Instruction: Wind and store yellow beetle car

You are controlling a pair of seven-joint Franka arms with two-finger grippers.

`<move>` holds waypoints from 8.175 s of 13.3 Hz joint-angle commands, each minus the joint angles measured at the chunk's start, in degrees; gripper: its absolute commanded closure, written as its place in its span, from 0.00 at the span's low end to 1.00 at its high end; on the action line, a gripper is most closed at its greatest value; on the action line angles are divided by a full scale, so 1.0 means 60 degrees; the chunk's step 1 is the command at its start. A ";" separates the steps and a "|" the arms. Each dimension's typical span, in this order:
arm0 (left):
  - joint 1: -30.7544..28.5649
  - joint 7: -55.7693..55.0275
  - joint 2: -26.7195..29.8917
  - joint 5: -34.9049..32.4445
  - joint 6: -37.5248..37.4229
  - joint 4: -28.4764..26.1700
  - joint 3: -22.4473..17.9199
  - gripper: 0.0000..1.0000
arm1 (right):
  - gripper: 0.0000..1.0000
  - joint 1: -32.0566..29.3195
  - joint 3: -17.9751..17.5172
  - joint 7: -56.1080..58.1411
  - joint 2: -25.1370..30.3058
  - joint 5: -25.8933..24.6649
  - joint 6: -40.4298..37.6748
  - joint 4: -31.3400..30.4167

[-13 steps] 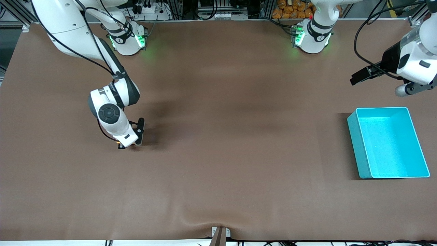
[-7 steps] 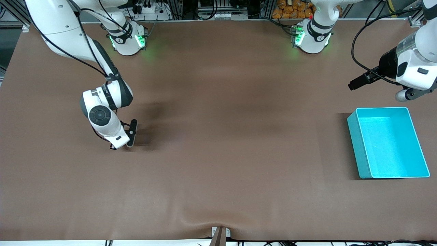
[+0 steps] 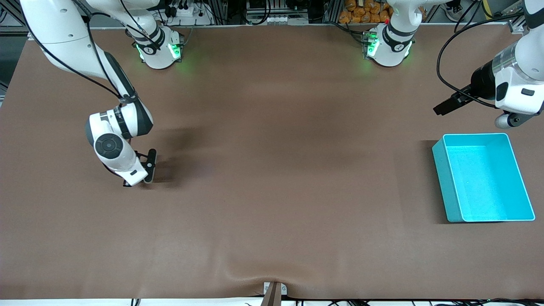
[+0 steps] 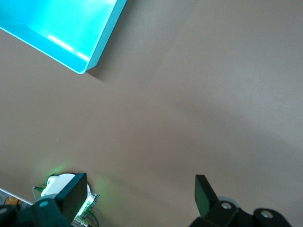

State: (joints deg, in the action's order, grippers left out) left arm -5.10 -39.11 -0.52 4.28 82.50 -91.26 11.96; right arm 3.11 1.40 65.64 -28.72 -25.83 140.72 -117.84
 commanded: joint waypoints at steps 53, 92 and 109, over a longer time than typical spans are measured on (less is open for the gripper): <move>-0.1538 -0.7910 -0.3295 -0.1079 0.9068 -0.4258 -0.0147 0.00 | 0.00 0.0142 0.0839 -1.0718 0.4961 0.4877 -0.8803 0.4977; -0.4262 0.6249 -0.4012 -0.2002 0.5966 -0.0935 0.0073 1.00 | 0.00 0.0566 0.0573 -1.0720 0.4654 0.4467 -0.9757 0.5270; -0.4659 0.9214 -0.5861 -0.2735 0.8105 -0.1400 0.0014 1.00 | 0.00 0.0478 0.0588 -1.0705 0.4581 0.4921 -0.9859 0.5226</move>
State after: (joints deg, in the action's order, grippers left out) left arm -32.56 15.54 -36.01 -10.64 129.77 -97.93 11.83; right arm 6.46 5.01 2.18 -0.58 2.80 82.37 -87.46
